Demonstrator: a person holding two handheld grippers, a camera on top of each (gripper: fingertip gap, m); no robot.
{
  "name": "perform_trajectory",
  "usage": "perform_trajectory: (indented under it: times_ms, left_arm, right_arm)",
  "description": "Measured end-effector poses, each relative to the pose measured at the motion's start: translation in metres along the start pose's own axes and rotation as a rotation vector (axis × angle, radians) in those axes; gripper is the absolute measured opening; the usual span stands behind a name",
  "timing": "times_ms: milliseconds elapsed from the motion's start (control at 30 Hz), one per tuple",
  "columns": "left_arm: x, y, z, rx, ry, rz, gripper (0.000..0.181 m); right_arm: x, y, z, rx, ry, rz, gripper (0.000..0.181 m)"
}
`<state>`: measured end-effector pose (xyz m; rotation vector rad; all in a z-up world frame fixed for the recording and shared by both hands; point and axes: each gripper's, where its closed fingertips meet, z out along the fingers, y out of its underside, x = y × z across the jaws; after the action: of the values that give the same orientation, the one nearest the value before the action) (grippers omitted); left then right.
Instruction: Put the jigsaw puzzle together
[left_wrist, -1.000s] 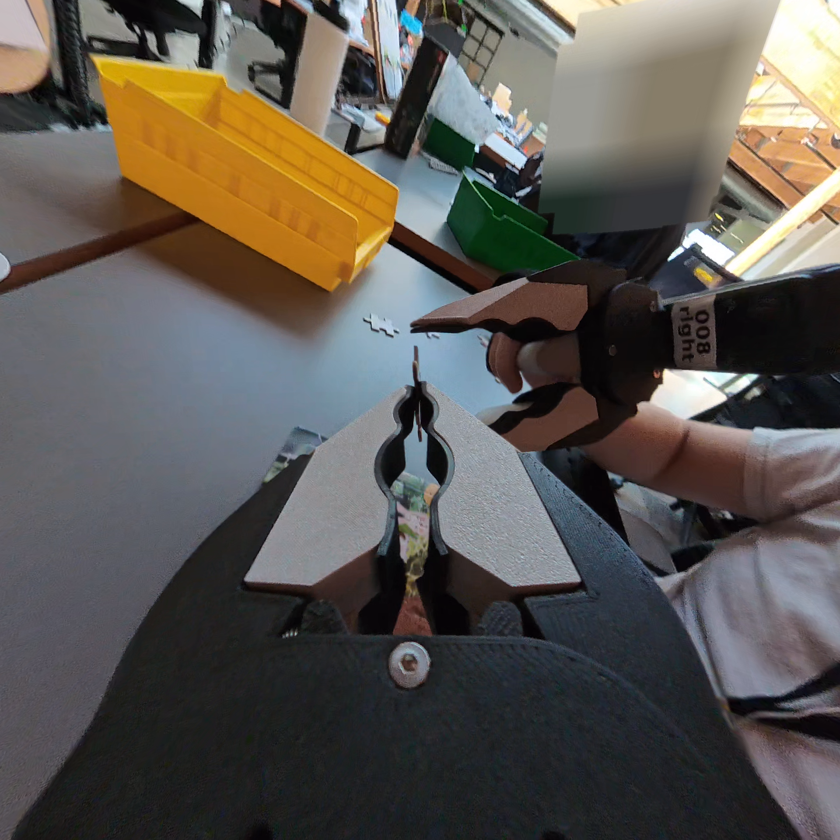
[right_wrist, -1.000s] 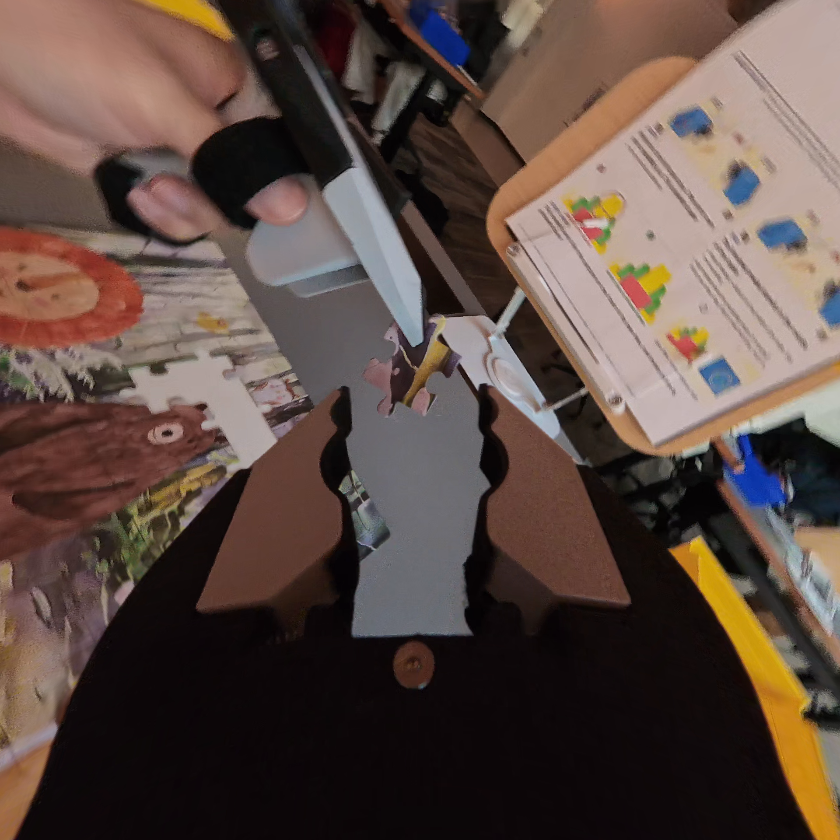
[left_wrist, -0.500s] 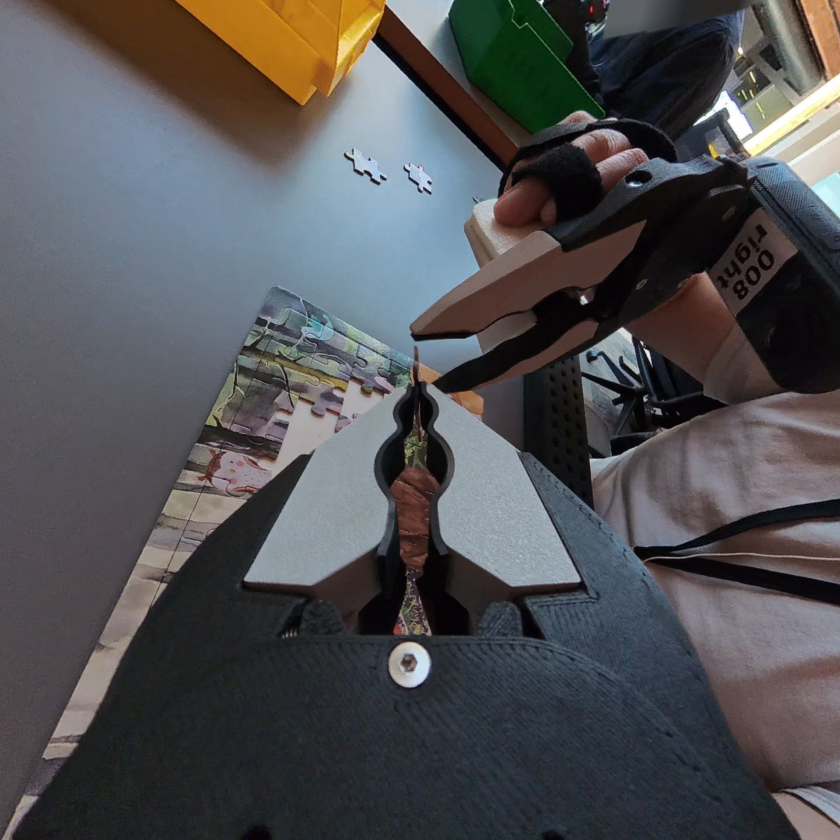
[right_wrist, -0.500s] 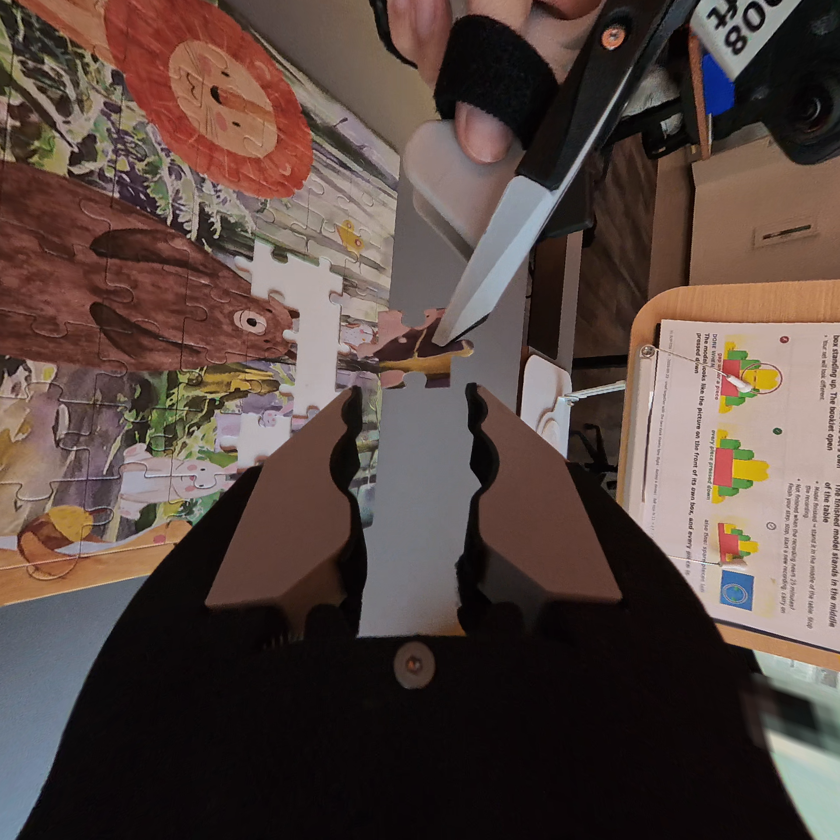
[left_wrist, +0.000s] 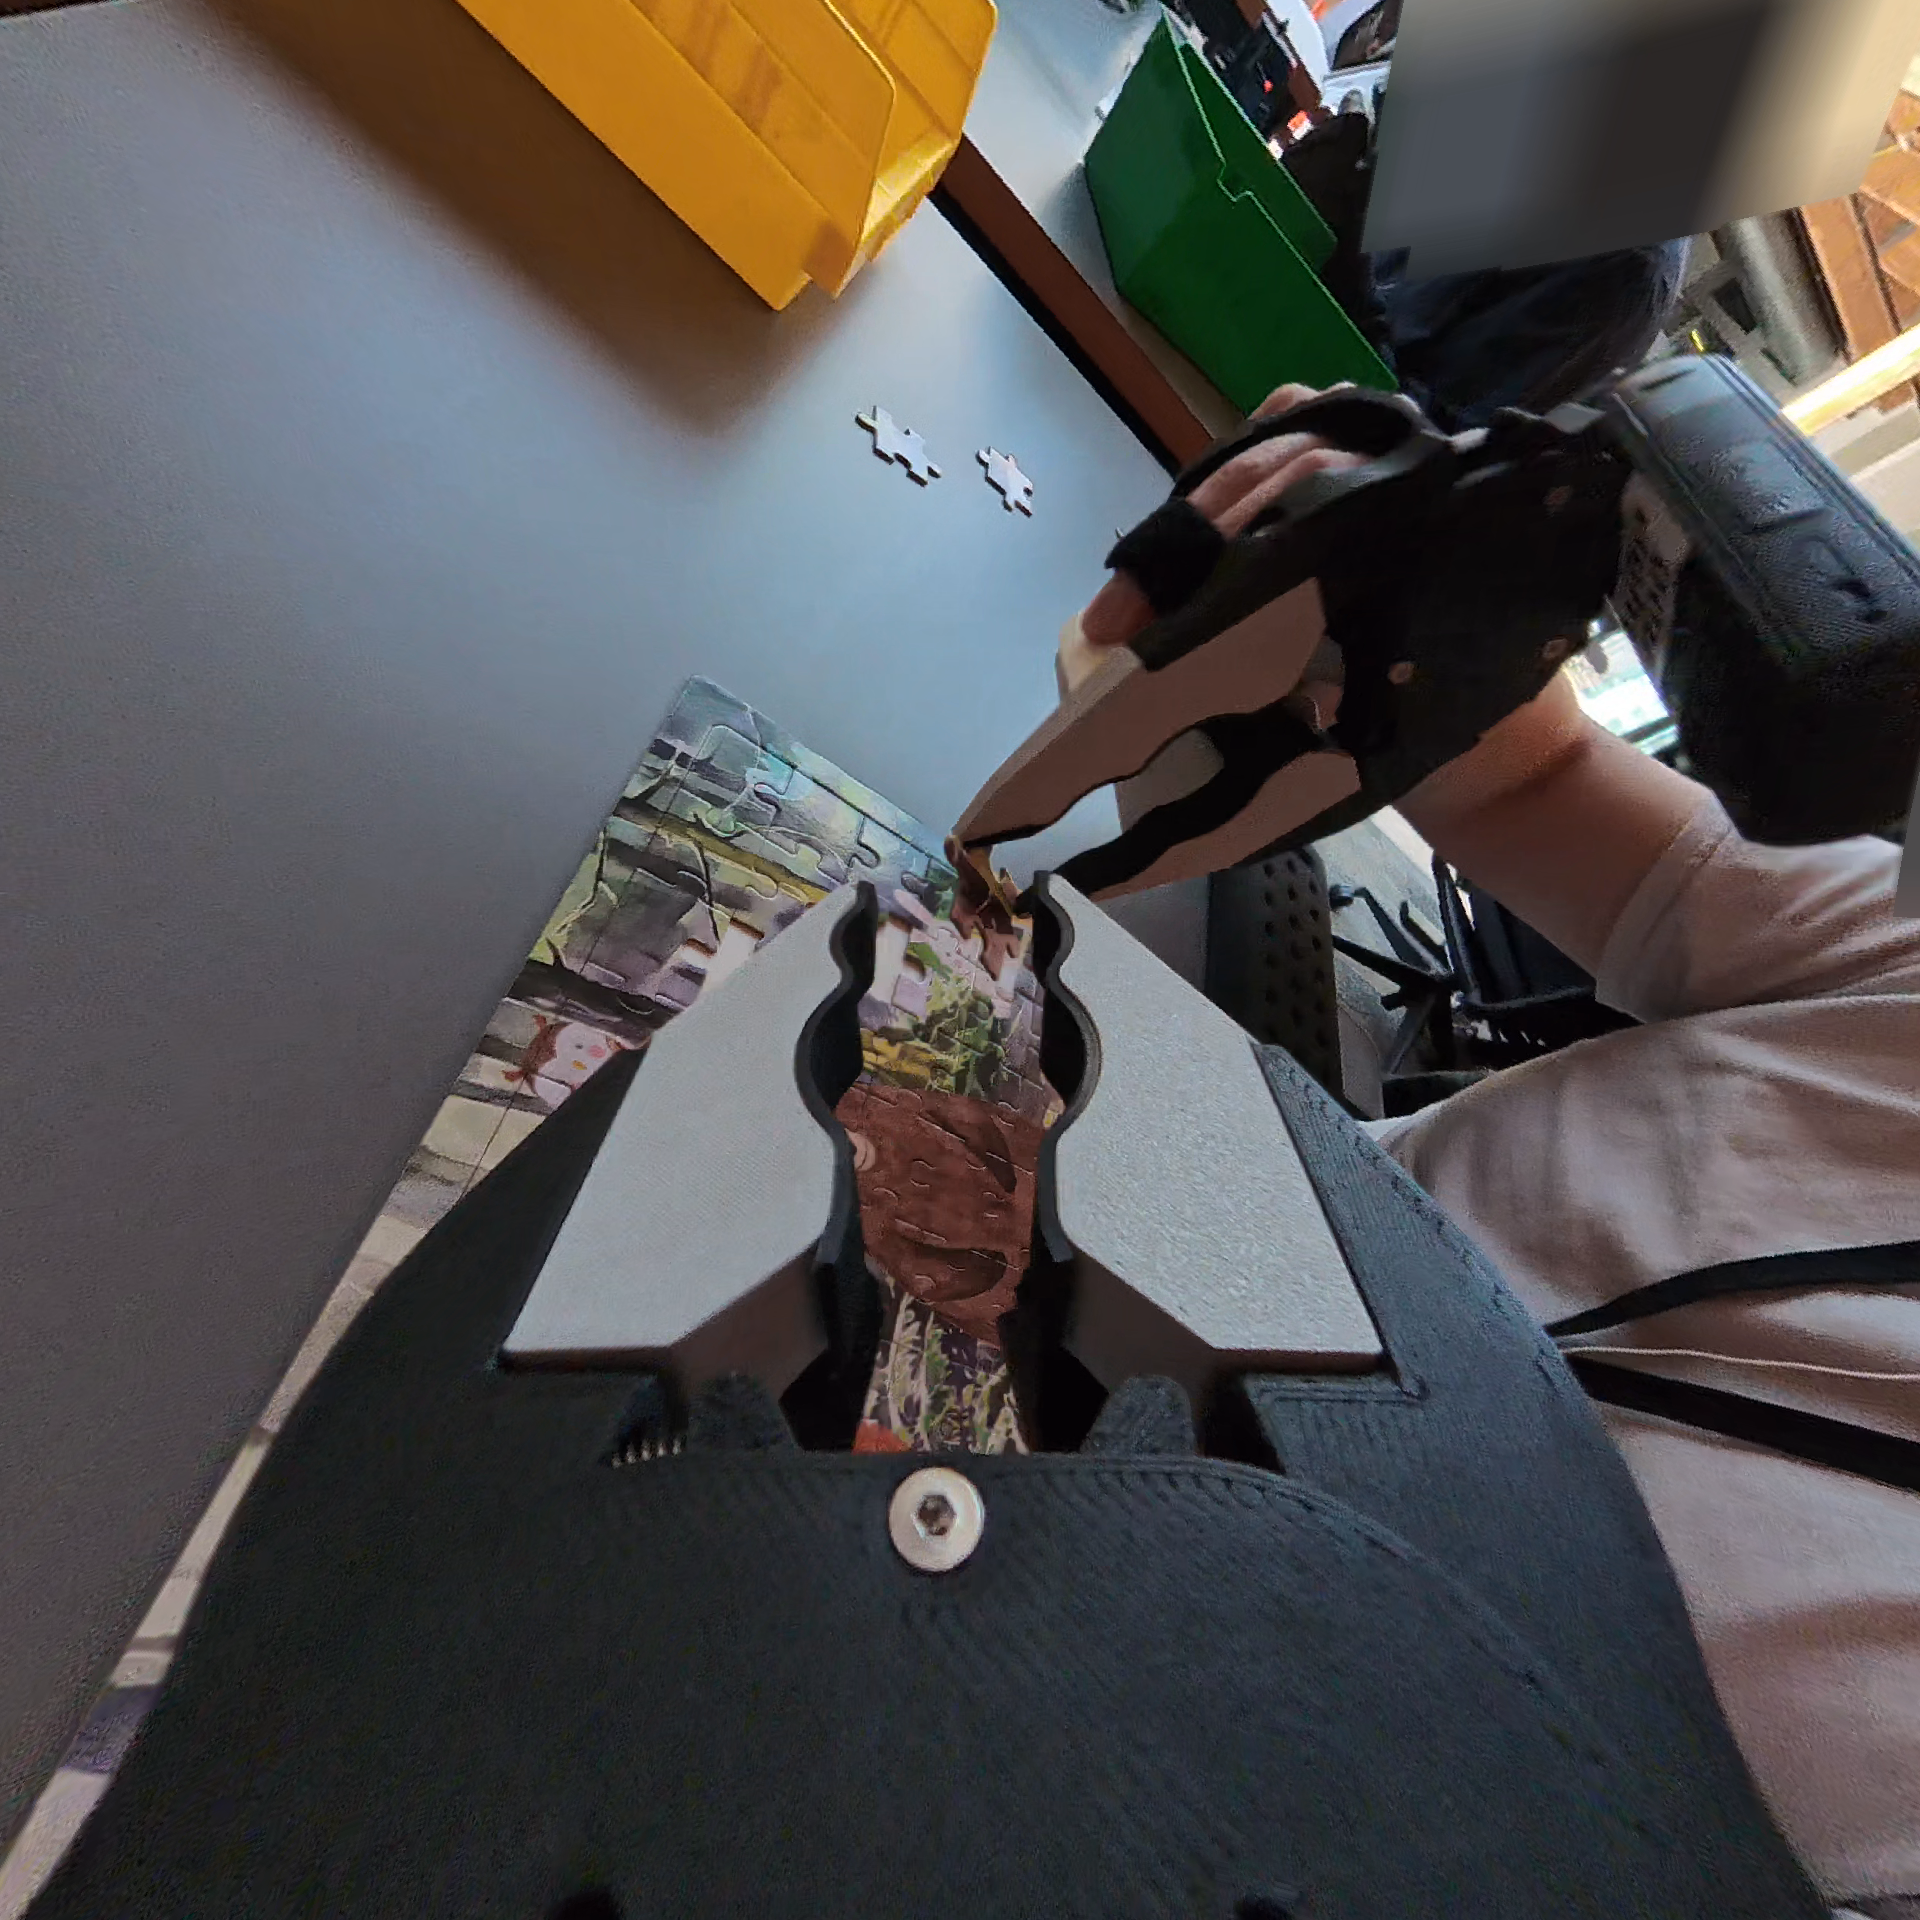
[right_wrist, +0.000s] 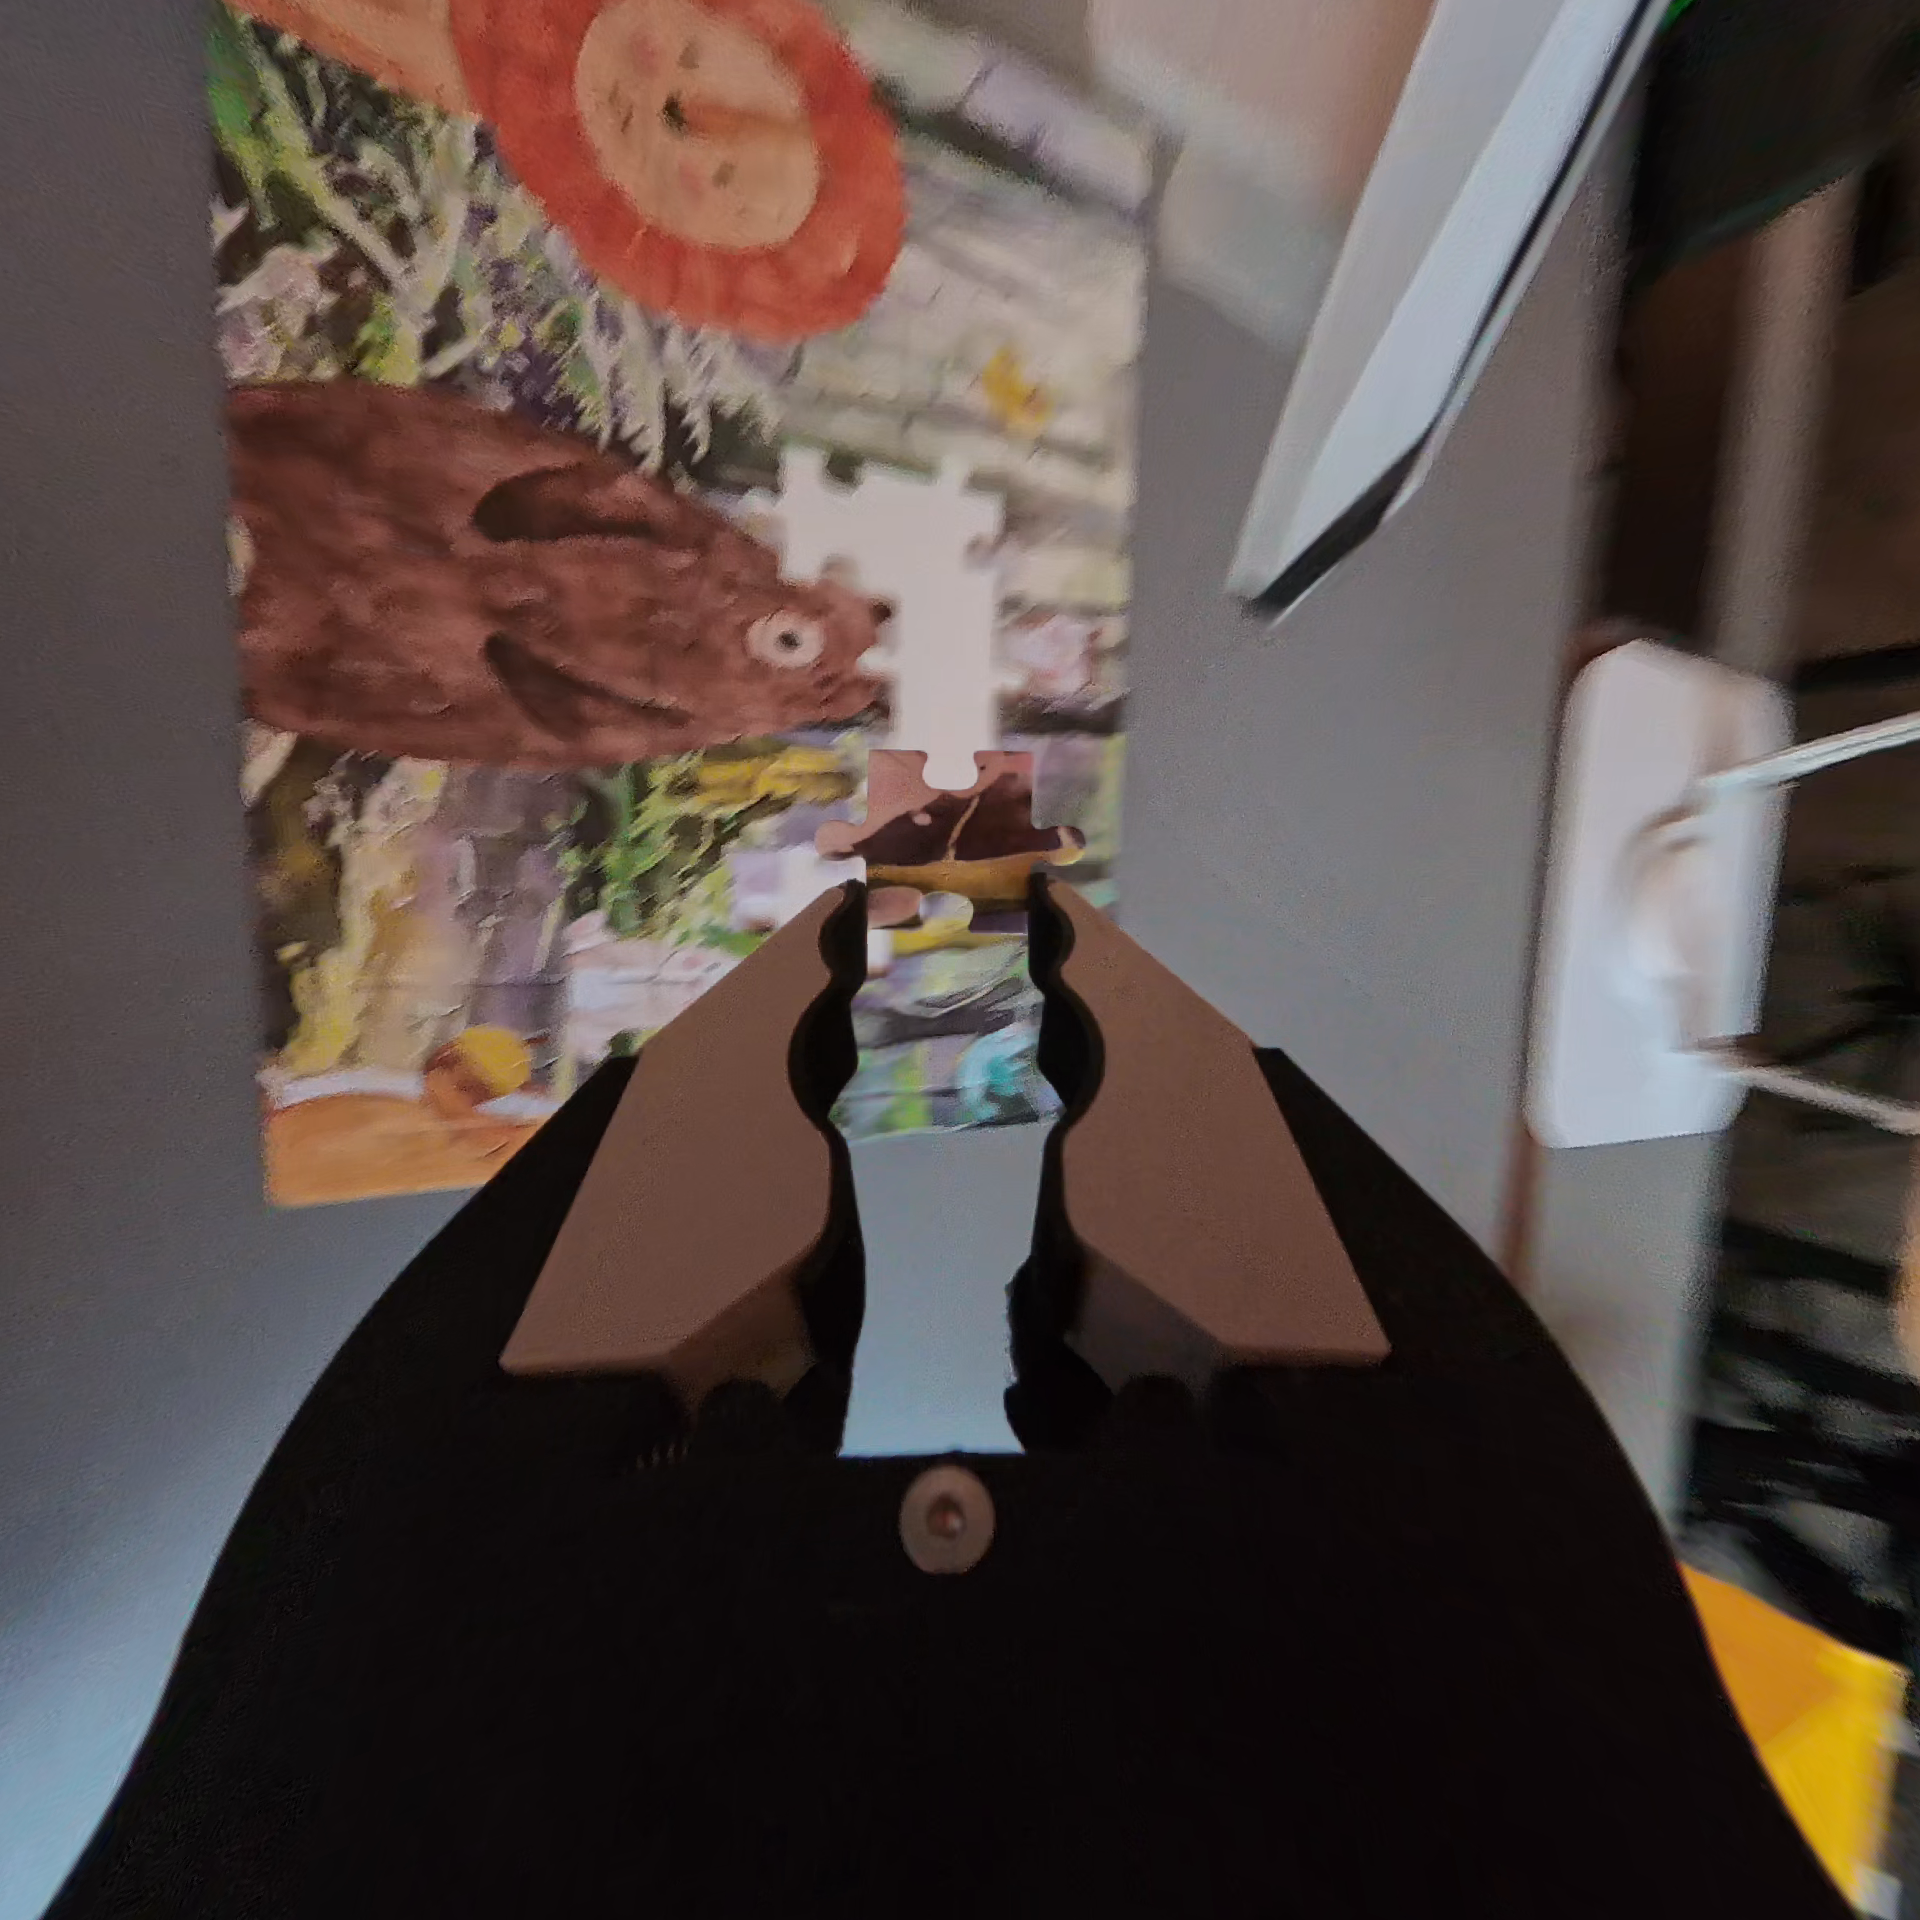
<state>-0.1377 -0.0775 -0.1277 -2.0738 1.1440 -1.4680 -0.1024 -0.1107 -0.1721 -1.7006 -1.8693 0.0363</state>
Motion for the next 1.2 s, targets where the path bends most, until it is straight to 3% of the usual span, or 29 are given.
perform_trajectory:
  times_ms: [100, 200, 433, 1200]
  left_arm:
    - [-0.001, 0.004, -0.003, -0.004, 0.019, -0.035, 0.016]
    - [-0.003, 0.015, 0.004, -0.061, 0.04, -0.076, 0.005]
    - [-0.008, 0.016, 0.013, -0.084, 0.016, -0.079, 0.0]
    - [-0.008, 0.012, 0.007, -0.054, 0.022, -0.085, 0.0]
  right_arm:
    - [-0.021, 0.025, 0.015, -0.065, -0.211, 0.118, 0.03]
    - [-0.027, 0.036, 0.024, -0.127, -0.26, 0.12, 0.03]
    - [-0.029, 0.042, 0.038, -0.203, -0.317, 0.145, 0.03]
    - [-0.033, 0.048, 0.047, -0.23, -0.362, 0.153, 0.031]
